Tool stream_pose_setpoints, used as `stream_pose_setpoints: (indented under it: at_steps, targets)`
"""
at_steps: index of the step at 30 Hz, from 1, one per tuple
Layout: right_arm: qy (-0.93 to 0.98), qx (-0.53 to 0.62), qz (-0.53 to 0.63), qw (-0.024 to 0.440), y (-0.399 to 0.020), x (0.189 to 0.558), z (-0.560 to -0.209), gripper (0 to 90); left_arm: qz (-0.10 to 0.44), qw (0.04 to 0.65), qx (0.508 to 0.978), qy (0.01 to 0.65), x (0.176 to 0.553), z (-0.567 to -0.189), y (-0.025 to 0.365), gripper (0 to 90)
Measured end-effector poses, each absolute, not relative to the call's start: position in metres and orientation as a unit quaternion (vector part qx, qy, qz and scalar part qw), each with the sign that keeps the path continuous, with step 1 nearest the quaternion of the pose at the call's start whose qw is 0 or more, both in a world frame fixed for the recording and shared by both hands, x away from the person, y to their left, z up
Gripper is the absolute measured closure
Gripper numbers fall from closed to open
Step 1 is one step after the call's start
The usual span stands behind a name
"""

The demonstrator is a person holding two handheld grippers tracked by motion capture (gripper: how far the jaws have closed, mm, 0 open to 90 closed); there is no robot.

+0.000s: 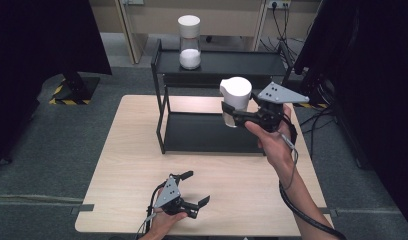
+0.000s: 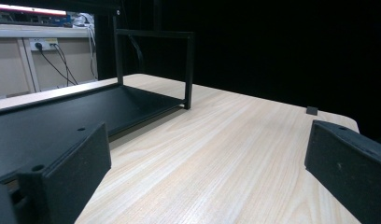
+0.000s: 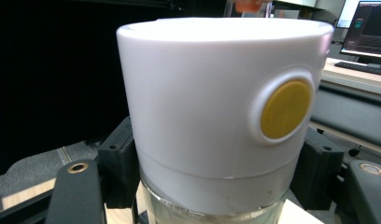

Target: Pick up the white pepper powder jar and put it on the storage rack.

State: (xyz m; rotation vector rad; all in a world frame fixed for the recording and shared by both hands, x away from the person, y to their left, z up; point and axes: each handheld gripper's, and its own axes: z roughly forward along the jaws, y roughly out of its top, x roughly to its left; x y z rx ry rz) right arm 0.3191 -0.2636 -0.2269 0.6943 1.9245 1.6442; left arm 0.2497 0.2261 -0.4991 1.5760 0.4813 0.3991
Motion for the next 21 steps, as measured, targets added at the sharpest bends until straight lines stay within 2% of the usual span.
stream_pose_setpoints:
  at_steps: [10, 21]
  targets:
    - [0.702, 0.27, 0.604, 0.265, -0.246, 0.338, -0.192, 31.0, 0.176, 0.663, 0.696, 0.21, 0.249, -0.499, 0.226, 0.0]
    - [0.691, 0.291, 0.601, 0.277, -0.231, 0.361, -0.17, 31.0, 0.179, 0.662, 0.697, 0.209, 0.249, -0.499, 0.227, 0.0]
